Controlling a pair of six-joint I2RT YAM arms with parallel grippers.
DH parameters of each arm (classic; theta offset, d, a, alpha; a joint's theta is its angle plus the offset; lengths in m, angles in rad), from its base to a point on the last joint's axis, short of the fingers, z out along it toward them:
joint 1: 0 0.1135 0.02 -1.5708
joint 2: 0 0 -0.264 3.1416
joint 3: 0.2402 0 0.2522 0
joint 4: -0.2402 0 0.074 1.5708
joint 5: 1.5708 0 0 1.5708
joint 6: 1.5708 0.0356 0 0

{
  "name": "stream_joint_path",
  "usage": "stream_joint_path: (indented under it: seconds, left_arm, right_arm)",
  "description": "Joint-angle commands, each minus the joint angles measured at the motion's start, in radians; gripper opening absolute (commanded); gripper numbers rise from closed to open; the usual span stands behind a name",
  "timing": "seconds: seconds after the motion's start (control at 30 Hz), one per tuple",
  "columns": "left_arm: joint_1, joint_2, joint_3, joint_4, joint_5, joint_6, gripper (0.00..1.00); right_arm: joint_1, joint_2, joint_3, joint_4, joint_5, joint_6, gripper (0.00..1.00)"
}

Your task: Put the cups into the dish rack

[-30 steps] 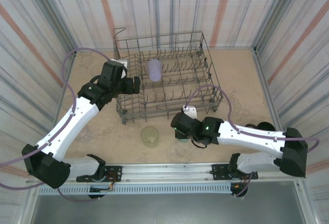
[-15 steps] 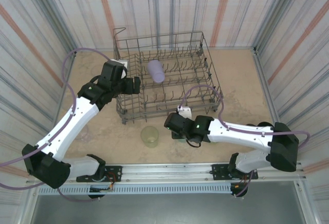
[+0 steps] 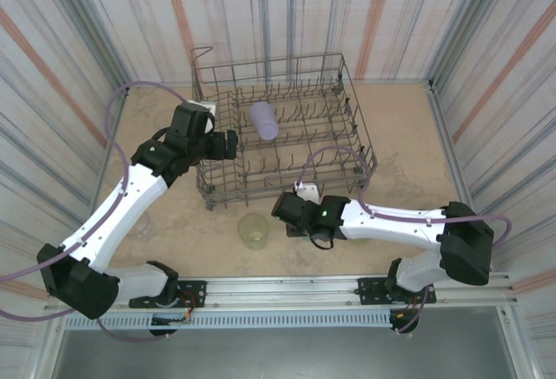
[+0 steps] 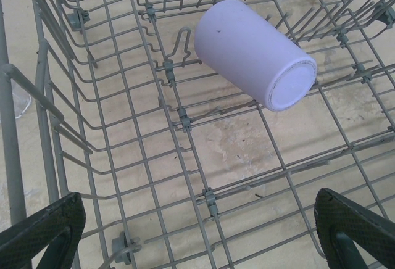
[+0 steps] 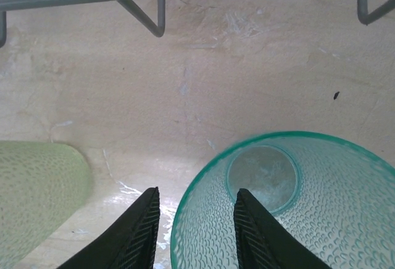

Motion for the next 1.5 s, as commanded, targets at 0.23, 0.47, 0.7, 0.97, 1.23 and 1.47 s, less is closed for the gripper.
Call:
stream_joint_path:
  seconds: [0.23,0.47,0.7,0.97,1.23,1.47]
  left_arm:
    - [0.002,-0.013,-0.006,-0.058,0.001,-0.012,0.99]
    - [0.002,-0.01,0.005,-0.069,0.009,-0.017,0.99]
    - [0.001,-0.003,0.034,-0.074,0.026,-0.024,0.99]
    - [-0.004,0.015,0.083,-0.086,0.042,-0.034,0.99]
    - [-0.006,0.045,0.14,-0.11,0.065,-0.038,0.99]
    - [-0.006,0.068,0.199,-0.133,0.065,-0.025,0.99]
  right_arm:
    - [0.005,-0.005,0.059,-0.064,0.018,-0.016,0.0]
    - [0.005,-0.099,0.086,-0.137,-0.005,-0.05,0.0]
    - [0.006,-0.184,0.155,-0.269,-0.04,-0.086,0.0]
    - [0.001,-0.274,0.248,-0.378,-0.045,-0.129,0.0]
    - [-0.039,-0.332,0.375,-0.461,-0.04,-0.196,0.0]
    - [-0.131,-0.335,0.465,-0.463,-0.076,-0.288,0.0]
